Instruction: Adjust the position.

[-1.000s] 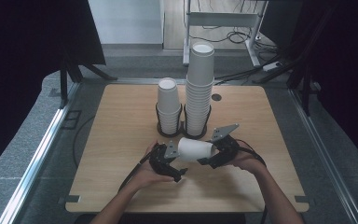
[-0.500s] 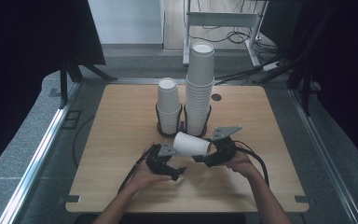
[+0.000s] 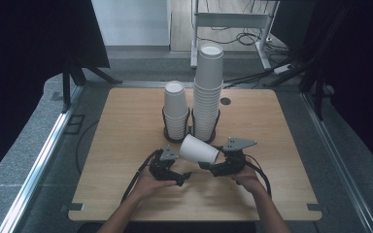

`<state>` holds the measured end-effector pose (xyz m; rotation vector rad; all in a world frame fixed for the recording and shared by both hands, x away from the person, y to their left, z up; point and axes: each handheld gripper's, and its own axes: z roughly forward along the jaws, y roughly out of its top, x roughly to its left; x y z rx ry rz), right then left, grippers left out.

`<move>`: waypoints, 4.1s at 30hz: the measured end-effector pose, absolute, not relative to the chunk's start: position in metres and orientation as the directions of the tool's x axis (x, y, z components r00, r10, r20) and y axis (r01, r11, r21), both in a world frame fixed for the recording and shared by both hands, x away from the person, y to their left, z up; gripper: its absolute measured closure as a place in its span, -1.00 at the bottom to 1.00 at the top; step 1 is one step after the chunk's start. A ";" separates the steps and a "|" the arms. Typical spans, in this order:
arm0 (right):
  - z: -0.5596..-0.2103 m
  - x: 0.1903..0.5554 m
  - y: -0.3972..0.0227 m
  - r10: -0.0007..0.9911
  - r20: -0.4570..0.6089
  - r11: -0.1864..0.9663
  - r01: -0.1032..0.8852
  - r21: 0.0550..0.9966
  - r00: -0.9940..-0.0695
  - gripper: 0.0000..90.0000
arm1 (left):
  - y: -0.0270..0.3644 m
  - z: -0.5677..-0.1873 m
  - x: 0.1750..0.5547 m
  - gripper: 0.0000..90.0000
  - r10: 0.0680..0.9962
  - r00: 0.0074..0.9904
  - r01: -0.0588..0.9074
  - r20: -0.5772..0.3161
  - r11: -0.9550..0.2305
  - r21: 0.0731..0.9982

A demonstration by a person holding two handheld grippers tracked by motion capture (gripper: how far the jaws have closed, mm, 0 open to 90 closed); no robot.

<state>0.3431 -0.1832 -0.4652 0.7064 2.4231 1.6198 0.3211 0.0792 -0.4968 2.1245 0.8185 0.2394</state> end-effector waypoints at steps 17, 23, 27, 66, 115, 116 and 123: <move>-0.480 0.333 -0.191 0.501 0.208 0.134 0.313 0.940 -0.840 -0.50 | 0.086 -0.498 0.320 -0.86 0.635 0.758 0.491 -0.153 -0.399 0.775; -0.482 0.329 -0.192 0.516 0.205 0.110 0.302 0.947 -0.831 -0.50 | 0.085 -0.498 0.318 -0.86 0.631 0.753 0.504 -0.188 -0.369 0.781; -0.481 0.327 -0.193 0.522 0.207 0.084 0.291 0.953 -0.827 -0.50 | 0.088 -0.496 0.319 -0.82 0.630 0.743 0.518 -0.225 -0.329 0.790; -0.491 0.309 -0.169 0.481 0.168 0.026 0.205 0.978 -0.861 -0.49 | 0.102 -0.480 0.332 -0.90 0.346 0.691 0.664 -0.634 0.043 0.747; -0.499 0.306 -0.149 0.473 0.095 0.185 0.204 0.961 -0.876 -0.69 | 0.098 -0.470 0.331 -0.72 0.372 0.740 0.580 -0.561 0.069 0.812; -0.499 0.306 -0.149 0.474 0.096 0.186 0.206 0.961 -0.875 -0.69 | 0.098 -0.469 0.331 -0.72 0.373 0.740 0.578 -0.559 0.072 0.813; -0.500 0.306 -0.149 0.470 0.101 0.201 0.218 0.955 -0.877 -0.70 | 0.100 -0.466 0.330 -0.72 0.384 0.745 0.566 -0.546 0.071 0.822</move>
